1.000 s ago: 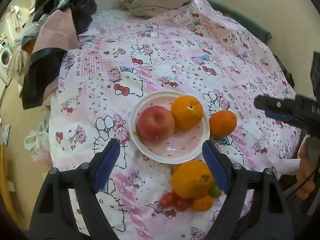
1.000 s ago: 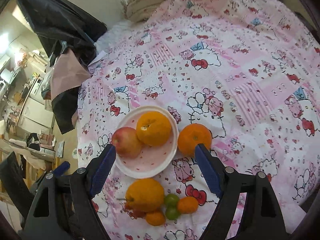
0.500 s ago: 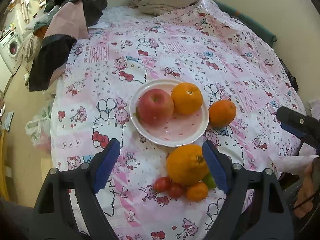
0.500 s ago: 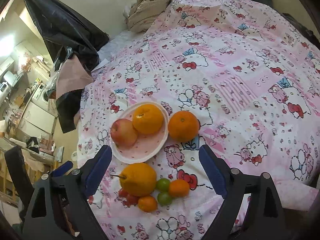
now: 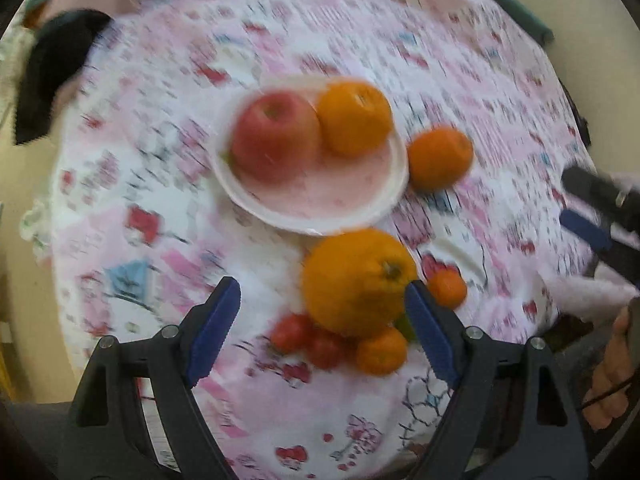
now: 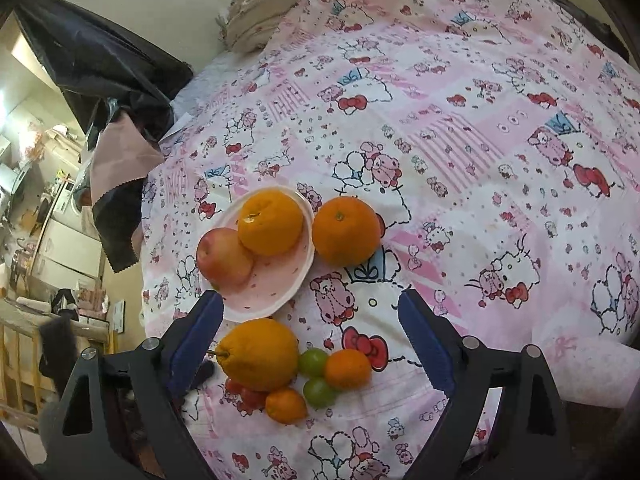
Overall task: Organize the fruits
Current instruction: 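Grasp the large bumpy orange with the stem using the left gripper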
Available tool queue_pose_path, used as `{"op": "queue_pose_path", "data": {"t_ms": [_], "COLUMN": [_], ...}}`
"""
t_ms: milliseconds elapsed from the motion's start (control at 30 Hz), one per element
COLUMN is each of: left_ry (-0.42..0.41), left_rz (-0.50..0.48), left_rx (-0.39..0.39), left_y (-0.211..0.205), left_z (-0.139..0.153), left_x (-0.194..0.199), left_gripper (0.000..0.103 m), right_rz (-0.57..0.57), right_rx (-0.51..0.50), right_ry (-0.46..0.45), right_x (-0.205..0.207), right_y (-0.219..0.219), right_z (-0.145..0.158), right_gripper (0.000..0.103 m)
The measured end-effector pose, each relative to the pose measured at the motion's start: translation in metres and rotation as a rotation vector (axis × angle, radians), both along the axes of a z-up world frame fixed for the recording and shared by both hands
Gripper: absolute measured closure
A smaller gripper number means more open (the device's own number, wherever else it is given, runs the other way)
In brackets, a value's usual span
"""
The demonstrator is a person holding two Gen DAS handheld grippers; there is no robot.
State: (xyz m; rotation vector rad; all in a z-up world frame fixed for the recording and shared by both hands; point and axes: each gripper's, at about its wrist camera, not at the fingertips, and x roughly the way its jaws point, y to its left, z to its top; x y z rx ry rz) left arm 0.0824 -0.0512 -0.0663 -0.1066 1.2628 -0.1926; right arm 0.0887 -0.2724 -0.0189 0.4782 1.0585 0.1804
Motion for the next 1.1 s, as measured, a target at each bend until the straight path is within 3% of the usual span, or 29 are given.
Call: {"op": "queue_pose_path", "data": {"t_ms": [200, 533, 767, 900, 1100], "left_ry": [0.061, 0.124, 0.132, 0.114, 0.061], "left_rz": [-0.068, -0.074, -0.092, -0.092, -0.105], "left_rx": [0.040, 0.004, 0.006, 0.004, 0.023], "left_y": [-0.024, -0.038, -0.040, -0.039, -0.036], "left_z": [-0.026, -0.054, -0.063, -0.060, -0.045], "left_x": [0.006, 0.021, 0.022, 0.019, 0.010], "left_gripper": [0.021, 0.017, 0.018, 0.026, 0.028], "right_rz": [-0.015, -0.024, -0.024, -0.020, -0.018], "right_rx": [0.003, 0.000, -0.002, -0.003, 0.001], "right_ry": [0.017, 0.035, 0.037, 0.025, 0.013], "right_x": [0.004, 0.007, 0.006, 0.003, -0.001], "right_y": [-0.003, -0.007, -0.006, -0.004, -0.003], "right_z": [-0.005, -0.008, -0.005, 0.001, 0.009], "right_gripper": [0.011, 0.011, 0.011, 0.011, 0.011]}}
